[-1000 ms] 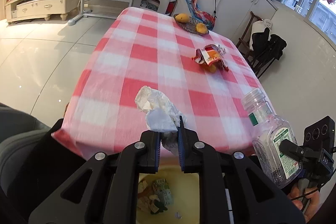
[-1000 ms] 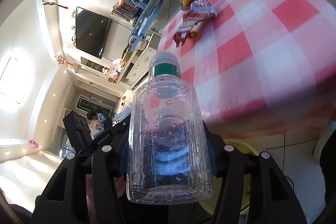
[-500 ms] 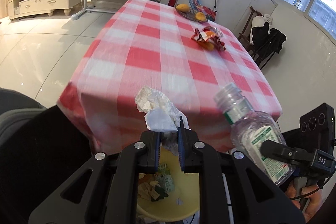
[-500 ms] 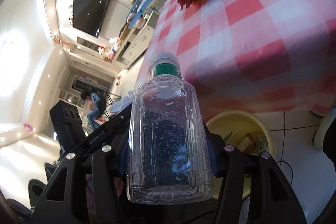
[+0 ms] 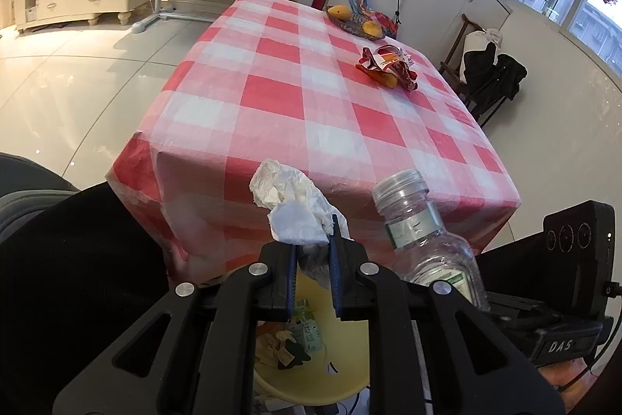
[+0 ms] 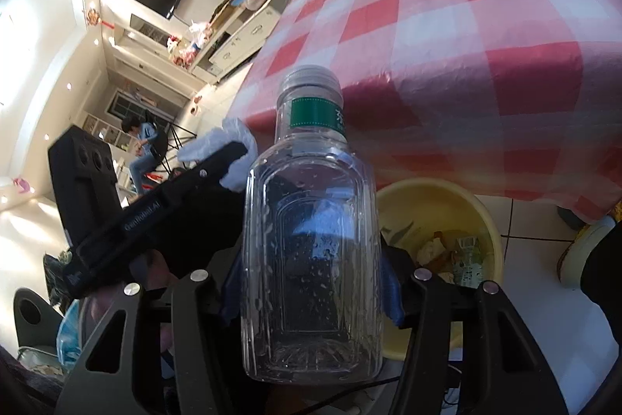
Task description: Collect trash
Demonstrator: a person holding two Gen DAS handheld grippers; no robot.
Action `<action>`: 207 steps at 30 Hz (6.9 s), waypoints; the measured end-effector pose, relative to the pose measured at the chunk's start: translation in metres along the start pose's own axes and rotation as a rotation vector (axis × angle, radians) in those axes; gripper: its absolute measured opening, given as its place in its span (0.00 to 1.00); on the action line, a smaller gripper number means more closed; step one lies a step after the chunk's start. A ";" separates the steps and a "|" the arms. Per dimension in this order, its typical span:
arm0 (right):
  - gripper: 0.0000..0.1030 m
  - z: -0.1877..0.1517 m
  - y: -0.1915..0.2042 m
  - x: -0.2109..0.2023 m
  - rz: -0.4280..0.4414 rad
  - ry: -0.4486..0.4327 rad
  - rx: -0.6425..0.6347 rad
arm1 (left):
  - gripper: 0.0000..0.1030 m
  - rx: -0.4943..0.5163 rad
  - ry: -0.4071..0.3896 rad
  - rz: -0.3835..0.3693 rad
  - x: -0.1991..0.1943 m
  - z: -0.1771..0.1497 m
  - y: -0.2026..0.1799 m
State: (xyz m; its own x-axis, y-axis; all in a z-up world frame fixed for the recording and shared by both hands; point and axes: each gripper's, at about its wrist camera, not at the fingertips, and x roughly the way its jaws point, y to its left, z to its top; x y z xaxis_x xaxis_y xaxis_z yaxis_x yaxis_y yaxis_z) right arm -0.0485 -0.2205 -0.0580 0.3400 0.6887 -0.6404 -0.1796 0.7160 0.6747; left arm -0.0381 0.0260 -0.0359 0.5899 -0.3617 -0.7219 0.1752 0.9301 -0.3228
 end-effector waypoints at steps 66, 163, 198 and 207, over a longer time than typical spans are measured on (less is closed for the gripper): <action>0.67 -0.006 -0.001 0.014 -0.140 0.042 -0.022 | 0.69 -0.036 -0.080 0.123 -0.010 -0.007 0.008; 0.03 0.175 -0.041 -0.122 0.058 -0.460 -0.012 | 0.12 0.052 0.086 0.013 0.120 0.125 -0.055; 0.44 -0.022 -0.006 0.035 -0.422 0.247 -0.261 | 0.83 -0.010 0.058 0.183 -0.014 -0.021 0.002; 0.55 -0.020 0.001 0.030 -0.438 0.201 -0.250 | 0.90 -0.078 -0.078 0.150 -0.034 -0.011 0.010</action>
State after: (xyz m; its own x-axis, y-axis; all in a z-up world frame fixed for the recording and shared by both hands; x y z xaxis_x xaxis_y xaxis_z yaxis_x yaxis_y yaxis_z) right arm -0.0569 -0.1972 -0.0837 0.2538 0.3101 -0.9162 -0.2831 0.9296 0.2361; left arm -0.0649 0.0465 -0.0216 0.6647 -0.2108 -0.7168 0.0212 0.9643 -0.2639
